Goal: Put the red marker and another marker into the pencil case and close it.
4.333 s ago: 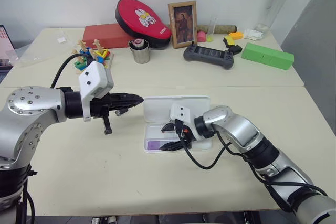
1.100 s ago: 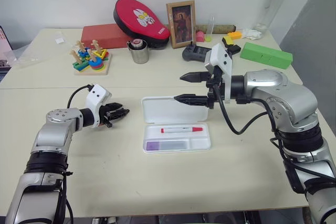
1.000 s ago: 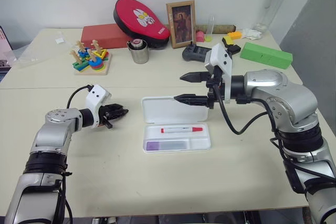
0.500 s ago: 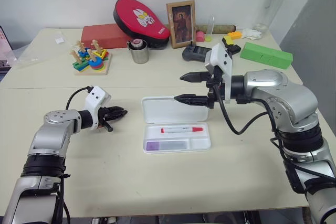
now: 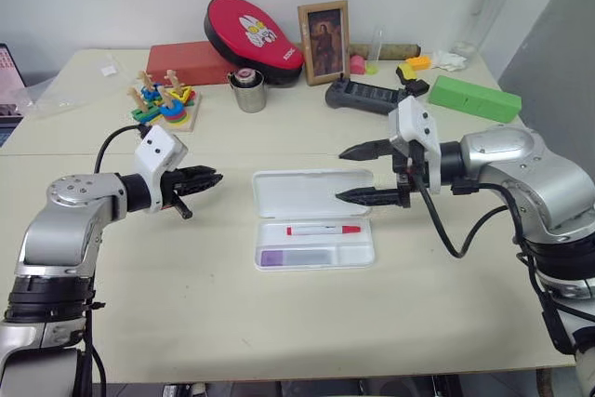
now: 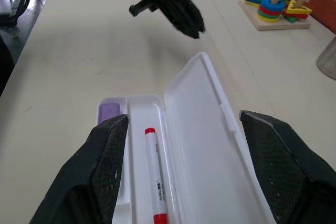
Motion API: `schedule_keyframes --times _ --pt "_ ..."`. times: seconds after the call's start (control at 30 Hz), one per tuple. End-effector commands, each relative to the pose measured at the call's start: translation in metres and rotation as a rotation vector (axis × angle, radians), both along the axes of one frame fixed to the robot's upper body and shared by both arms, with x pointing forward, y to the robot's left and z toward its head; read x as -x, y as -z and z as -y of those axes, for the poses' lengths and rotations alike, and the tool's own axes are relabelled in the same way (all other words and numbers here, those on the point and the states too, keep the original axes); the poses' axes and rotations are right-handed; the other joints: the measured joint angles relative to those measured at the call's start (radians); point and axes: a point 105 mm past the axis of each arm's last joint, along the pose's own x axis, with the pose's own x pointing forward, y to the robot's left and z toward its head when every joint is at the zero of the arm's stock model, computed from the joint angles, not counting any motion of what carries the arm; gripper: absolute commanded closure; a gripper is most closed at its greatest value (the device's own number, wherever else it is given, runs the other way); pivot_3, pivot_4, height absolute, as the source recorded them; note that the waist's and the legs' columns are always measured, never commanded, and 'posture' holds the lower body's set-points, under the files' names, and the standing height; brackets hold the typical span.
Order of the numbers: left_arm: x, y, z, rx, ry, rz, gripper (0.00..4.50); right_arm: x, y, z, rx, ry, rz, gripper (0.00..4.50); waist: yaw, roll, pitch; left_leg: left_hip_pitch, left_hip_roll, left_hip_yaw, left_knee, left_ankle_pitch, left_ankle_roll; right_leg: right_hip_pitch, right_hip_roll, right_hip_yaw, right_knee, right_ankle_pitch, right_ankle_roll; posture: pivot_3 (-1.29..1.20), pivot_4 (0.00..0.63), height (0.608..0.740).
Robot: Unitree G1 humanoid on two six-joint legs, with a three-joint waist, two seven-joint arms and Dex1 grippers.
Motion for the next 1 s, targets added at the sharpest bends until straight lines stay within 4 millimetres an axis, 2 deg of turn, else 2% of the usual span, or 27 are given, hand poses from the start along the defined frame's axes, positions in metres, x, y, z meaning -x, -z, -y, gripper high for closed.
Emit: schedule_keyframes --times 0.03,0.13,0.3,0.5,0.6,0.7,0.83,1.0 --pt "0.009 -0.053 0.024 0.015 0.096 0.153 4.07 0.007 0.001 0.003 0.053 -0.049 0.062 0.97 0.000 0.000 0.000 0.000 0.000 0.000 0.000 0.000 0.000 0.000 0.000 0.000 0.000 0.000 0.000 0.00 0.150 0.740" --pt "0.020 -0.067 0.054 0.076 0.197 0.149 4.07 0.005 0.005 0.005 0.074 -0.045 0.074 0.97 0.000 0.000 0.000 0.000 0.000 0.000 0.000 0.000 0.000 0.000 0.000 0.000 0.000 0.000 0.000 0.00 0.150 0.740" --pt "0.040 -0.064 0.091 0.128 0.348 0.105 4.07 0.002 0.006 0.007 0.079 -0.028 0.087 0.97 -0.003 0.000 0.000 0.000 0.000 0.000 0.000 0.000 0.000 0.000 0.000 0.000 0.000 0.000 0.000 0.00 0.150 0.740" --pt "0.049 -0.037 0.119 0.162 0.437 0.007 4.07 -0.001 0.007 0.007 0.079 -0.012 0.081 0.97 -0.002 0.000 0.000 0.000 0.000 0.000 0.001 0.000 0.000 0.001 0.000 0.000 0.000 0.000 0.000 0.00 0.150 0.740" --pt "0.054 -0.023 0.141 0.196 0.519 -0.058 4.07 -0.001 0.008 0.010 0.090 -0.008 0.079 0.97 0.000 0.000 0.000 0.000 0.000 0.000 0.002 0.000 0.000 0.001 0.000 0.000 0.000 0.000 0.000 0.00 0.150 0.740" --pt "0.055 -0.011 0.147 0.181 0.556 -0.102 4.07 -0.001 0.010 0.013 0.110 -0.010 0.088 0.97 0.002 0.000 0.000 0.000 0.000 0.000 0.002 0.000 0.000 0.001 0.000 0.000 0.000 0.000 0.000 0.00 0.150 0.740" --pt "0.052 0.014 0.152 0.120 0.601 -0.176 4.07 0.000 0.014 0.022 0.155 -0.020 0.095 0.97 0.004 0.000 0.000 0.000 0.000 0.000 0.002 0.000 0.000 0.001 0.000 0.000 0.000 0.000 0.000 0.00 0.150 0.740" --pt "0.052 0.020 0.168 0.077 0.670 -0.173 4.07 0.005 0.020 0.034 0.211 -0.036 0.089 0.97 0.006 0.000 0.000 0.000 0.000 0.000 0.002 0.000 0.000 0.001 0.000 0.000 -0.001 0.000 0.000 0.00 0.150 0.740"
